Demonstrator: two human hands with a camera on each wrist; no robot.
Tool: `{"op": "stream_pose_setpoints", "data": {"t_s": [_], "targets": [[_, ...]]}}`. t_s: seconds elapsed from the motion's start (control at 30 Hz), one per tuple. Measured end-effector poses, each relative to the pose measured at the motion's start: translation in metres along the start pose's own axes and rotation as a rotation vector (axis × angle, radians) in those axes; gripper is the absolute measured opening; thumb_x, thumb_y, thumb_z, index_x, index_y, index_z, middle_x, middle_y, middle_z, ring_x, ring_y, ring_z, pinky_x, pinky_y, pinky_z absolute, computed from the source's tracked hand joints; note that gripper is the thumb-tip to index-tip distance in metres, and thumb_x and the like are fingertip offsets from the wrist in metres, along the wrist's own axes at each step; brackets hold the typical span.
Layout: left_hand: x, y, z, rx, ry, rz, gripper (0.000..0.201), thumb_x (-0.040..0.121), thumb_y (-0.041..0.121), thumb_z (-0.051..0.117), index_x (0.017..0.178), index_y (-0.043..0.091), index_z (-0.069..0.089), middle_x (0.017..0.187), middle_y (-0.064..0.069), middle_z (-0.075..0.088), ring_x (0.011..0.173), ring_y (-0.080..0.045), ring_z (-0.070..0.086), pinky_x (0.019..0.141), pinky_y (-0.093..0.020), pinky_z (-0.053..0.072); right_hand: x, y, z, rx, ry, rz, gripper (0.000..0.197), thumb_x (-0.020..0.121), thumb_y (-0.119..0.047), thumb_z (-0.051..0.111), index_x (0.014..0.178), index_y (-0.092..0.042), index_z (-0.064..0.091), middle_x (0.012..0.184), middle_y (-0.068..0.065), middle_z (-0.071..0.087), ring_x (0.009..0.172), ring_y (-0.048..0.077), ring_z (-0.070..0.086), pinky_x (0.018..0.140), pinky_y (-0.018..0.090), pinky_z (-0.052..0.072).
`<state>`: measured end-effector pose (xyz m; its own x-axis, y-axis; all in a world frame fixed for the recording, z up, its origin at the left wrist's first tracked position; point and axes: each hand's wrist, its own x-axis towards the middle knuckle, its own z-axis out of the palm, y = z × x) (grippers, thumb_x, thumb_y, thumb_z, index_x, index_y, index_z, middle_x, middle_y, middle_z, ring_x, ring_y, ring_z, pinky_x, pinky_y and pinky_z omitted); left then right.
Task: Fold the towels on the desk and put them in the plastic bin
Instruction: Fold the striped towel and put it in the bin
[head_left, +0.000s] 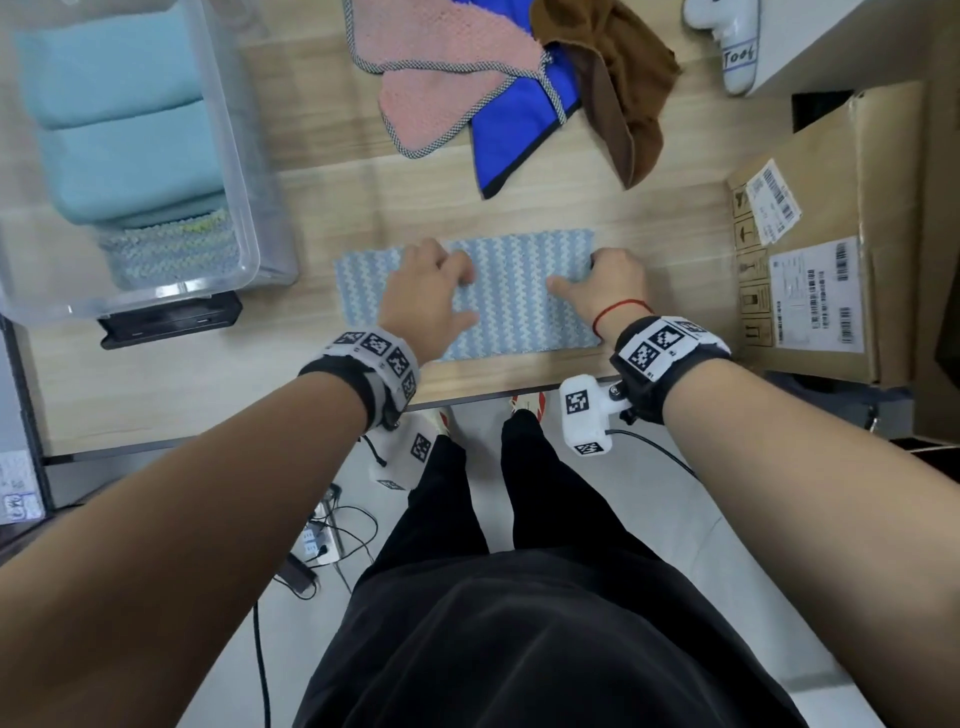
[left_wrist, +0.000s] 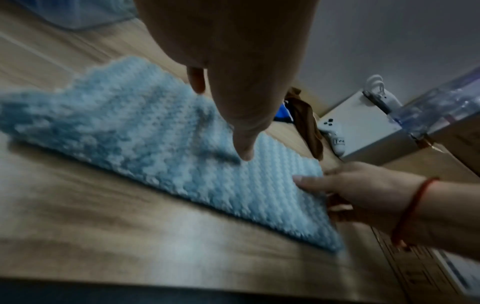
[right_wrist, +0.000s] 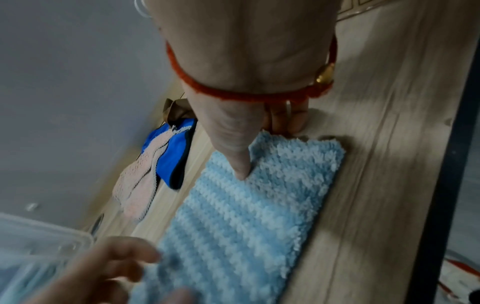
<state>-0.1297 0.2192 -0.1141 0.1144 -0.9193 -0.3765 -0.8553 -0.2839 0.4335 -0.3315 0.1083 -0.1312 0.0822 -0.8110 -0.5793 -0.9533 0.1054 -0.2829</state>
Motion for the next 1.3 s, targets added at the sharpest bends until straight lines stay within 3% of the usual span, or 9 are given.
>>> {"op": "stream_pose_setpoints", "data": {"t_s": [0.1, 0.3, 0.5, 0.67, 0.77, 0.97, 1.1, 1.2, 1.3], "targets": [[-0.005, 0.007, 0.019, 0.021, -0.128, 0.044, 0.044, 0.079, 0.034, 0.074, 0.115, 0.025, 0.052, 0.116, -0.002, 0.043, 0.105, -0.020, 0.043, 0.090, -0.041, 0.045, -0.006, 0.000, -0.005, 0.096, -0.018, -0.036, 0.031, 0.078, -0.039, 0.070, 0.075, -0.011, 0.059, 0.071, 0.002, 0.059, 0.073, 0.024, 0.060, 0.056, 0.027, 0.040], [-0.005, 0.015, 0.033, 0.098, -0.067, 0.050, 0.048, 0.080, 0.036, 0.073, 0.120, 0.028, 0.048, 0.120, -0.001, 0.041, 0.108, -0.021, 0.040, 0.089, -0.035, 0.039, -0.021, 0.025, 0.001, 0.469, -0.221, -0.027, 0.035, 0.085, -0.037, 0.072, 0.109, -0.013, 0.062, 0.101, -0.001, 0.069, 0.089, 0.015, 0.066, 0.082, 0.035, 0.055], [-0.009, 0.027, 0.029, -0.002, -0.061, 0.068, 0.046, 0.081, 0.036, 0.072, 0.122, 0.026, 0.054, 0.121, -0.001, 0.044, 0.114, -0.021, 0.041, 0.096, -0.038, 0.037, -0.035, 0.027, -0.016, 0.647, -0.180, -0.056, 0.031, 0.082, -0.025, 0.069, 0.108, -0.010, 0.064, 0.101, 0.005, 0.072, 0.092, 0.022, 0.069, 0.089, 0.047, 0.055], [-0.029, 0.005, 0.006, -0.259, 0.108, -0.110, 0.023, 0.085, 0.027, 0.068, 0.106, 0.021, 0.062, 0.108, 0.002, 0.054, 0.093, -0.010, 0.050, 0.086, -0.027, 0.043, -0.042, -0.018, -0.028, 0.585, -0.225, -0.177, 0.023, 0.076, -0.032, 0.066, 0.097, -0.022, 0.066, 0.096, 0.000, 0.072, 0.089, 0.021, 0.069, 0.083, 0.045, 0.057], [-0.046, -0.018, -0.006, -0.379, 0.128, -0.306, 0.008, 0.086, 0.023, 0.063, 0.093, 0.023, 0.066, 0.087, 0.006, 0.067, 0.078, -0.008, 0.059, 0.082, -0.026, 0.050, -0.050, -0.054, -0.019, 0.408, -0.239, -0.273, 0.032, 0.079, -0.033, 0.063, 0.094, -0.004, 0.062, 0.087, 0.009, 0.068, 0.082, 0.026, 0.064, 0.072, 0.039, 0.052], [-0.063, -0.056, 0.005, -0.820, -0.096, -0.479, 0.029, 0.093, 0.043, 0.054, 0.111, 0.023, 0.065, 0.109, 0.000, 0.071, 0.104, -0.019, 0.065, 0.100, -0.037, 0.048, -0.070, -0.113, 0.030, 0.175, -0.264, -0.343, 0.018, 0.086, -0.029, 0.057, 0.082, -0.012, 0.053, 0.073, 0.001, 0.057, 0.066, 0.020, 0.055, 0.053, 0.028, 0.039], [-0.059, -0.055, -0.005, -1.202, -0.104, -0.608, 0.055, 0.101, 0.054, 0.026, 0.114, 0.012, 0.058, 0.095, -0.002, 0.066, 0.086, -0.013, 0.063, 0.070, -0.015, 0.052, -0.079, -0.135, 0.056, 0.218, -0.296, -0.321, 0.023, 0.088, -0.025, 0.055, 0.070, -0.019, 0.041, 0.068, 0.004, 0.059, 0.048, 0.027, 0.065, 0.039, 0.028, 0.048], [-0.056, -0.061, -0.005, -1.235, -0.165, -0.606, 0.063, 0.095, 0.067, 0.016, 0.099, 0.023, 0.061, 0.098, 0.002, 0.065, 0.093, -0.009, 0.062, 0.077, -0.018, 0.048, -0.081, -0.144, 0.066, 0.209, -0.313, -0.315, 0.025, 0.090, -0.035, 0.055, 0.073, -0.019, 0.046, 0.073, 0.009, 0.066, 0.053, 0.028, 0.067, 0.049, 0.034, 0.055], [-0.058, -0.071, -0.002, -1.166, -0.197, -0.574, 0.070, 0.079, 0.084, 0.034, 0.103, 0.027, 0.067, 0.115, 0.004, 0.068, 0.110, -0.013, 0.063, 0.096, -0.031, 0.047, -0.080, -0.143, 0.069, 0.335, -0.394, -0.215, 0.041, 0.094, -0.052, 0.047, 0.091, -0.013, 0.058, 0.080, 0.009, 0.068, 0.061, 0.027, 0.071, 0.062, 0.041, 0.061]]}}
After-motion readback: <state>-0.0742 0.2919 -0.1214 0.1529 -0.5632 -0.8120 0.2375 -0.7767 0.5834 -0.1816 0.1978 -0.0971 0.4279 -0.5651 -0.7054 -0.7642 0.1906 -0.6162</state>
